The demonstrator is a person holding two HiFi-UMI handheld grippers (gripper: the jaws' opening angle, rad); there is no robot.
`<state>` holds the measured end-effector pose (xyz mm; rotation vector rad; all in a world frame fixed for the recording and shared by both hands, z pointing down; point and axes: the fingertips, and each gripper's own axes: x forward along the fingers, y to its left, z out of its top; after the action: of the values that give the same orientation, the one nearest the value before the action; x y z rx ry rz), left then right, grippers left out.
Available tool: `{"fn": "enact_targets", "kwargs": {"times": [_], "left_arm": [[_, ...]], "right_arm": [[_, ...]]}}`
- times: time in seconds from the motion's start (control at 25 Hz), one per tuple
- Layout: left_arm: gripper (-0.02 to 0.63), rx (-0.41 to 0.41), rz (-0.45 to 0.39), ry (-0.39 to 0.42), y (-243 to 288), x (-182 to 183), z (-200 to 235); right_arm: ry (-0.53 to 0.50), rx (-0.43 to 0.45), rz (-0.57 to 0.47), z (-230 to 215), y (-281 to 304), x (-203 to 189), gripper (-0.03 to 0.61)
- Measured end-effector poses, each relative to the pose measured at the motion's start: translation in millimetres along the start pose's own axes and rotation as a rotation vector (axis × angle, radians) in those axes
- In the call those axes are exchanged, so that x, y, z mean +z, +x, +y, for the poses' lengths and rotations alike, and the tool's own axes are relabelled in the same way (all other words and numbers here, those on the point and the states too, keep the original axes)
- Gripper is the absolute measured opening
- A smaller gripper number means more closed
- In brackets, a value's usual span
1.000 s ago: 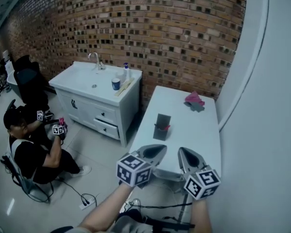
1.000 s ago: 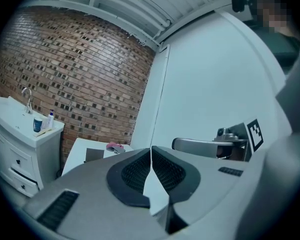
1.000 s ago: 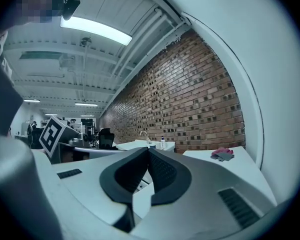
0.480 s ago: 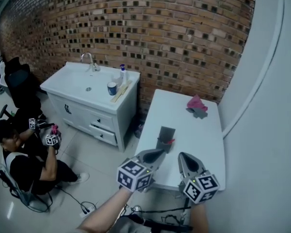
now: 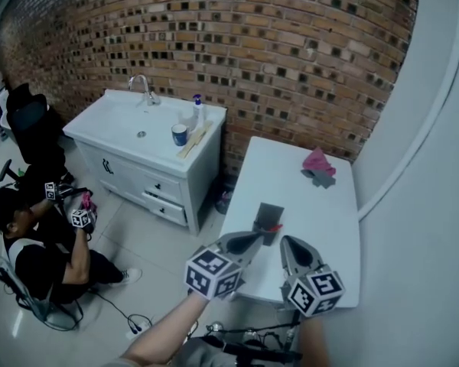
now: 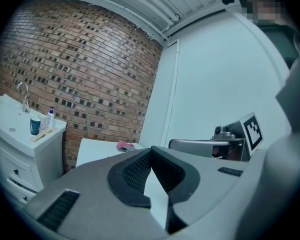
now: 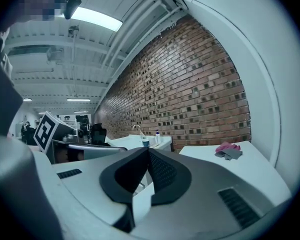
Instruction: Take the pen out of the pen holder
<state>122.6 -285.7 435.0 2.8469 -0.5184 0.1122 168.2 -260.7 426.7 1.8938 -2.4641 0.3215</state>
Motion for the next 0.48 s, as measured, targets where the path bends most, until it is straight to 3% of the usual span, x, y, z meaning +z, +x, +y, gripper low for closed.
{"fn": "enact_targets", "kwargs": {"times": [0.48], "left_arm": [[0.002, 0.107, 0.032, 0.004, 12.4, -4.9, 9.5]], "right_arm": [[-0.026, 0.084, 0.047, -20.6, 15.3, -6.6, 0.003]]}}
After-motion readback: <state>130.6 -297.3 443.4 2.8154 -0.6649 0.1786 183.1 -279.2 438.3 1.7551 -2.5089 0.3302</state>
